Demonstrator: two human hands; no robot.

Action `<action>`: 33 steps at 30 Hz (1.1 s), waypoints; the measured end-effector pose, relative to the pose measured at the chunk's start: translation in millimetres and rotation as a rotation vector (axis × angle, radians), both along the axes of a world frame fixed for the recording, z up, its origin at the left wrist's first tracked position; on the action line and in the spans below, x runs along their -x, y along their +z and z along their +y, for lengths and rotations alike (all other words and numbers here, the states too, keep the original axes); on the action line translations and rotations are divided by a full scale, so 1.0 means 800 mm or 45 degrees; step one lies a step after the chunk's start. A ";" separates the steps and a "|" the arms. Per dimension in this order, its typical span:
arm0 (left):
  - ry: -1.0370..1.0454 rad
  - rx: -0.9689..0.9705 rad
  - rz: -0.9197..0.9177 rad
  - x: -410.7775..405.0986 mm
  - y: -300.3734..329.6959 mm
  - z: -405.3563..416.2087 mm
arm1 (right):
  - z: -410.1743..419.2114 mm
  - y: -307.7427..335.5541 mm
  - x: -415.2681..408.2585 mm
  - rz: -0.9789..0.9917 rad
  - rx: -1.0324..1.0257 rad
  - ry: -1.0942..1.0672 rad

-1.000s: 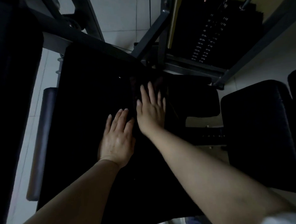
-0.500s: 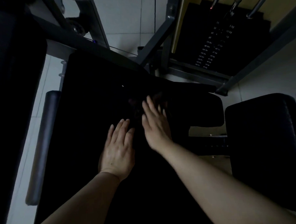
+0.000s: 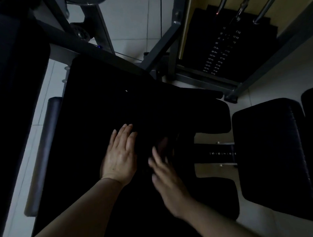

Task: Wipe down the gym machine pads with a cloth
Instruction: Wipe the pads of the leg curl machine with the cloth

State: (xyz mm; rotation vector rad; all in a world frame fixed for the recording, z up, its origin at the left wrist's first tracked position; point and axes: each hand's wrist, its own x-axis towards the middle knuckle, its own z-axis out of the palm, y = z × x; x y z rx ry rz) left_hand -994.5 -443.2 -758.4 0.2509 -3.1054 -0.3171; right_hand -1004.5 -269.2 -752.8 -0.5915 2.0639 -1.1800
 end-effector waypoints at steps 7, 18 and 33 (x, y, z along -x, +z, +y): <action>0.022 -0.044 0.034 0.000 -0.002 -0.001 | -0.039 -0.019 0.025 0.496 -0.411 0.157; 0.116 -0.106 0.130 -0.003 -0.001 -0.003 | -0.102 -0.031 0.112 0.533 -0.432 -0.073; -0.064 0.336 -0.687 0.042 0.019 0.056 | -0.025 -0.062 0.144 0.517 -0.485 -0.644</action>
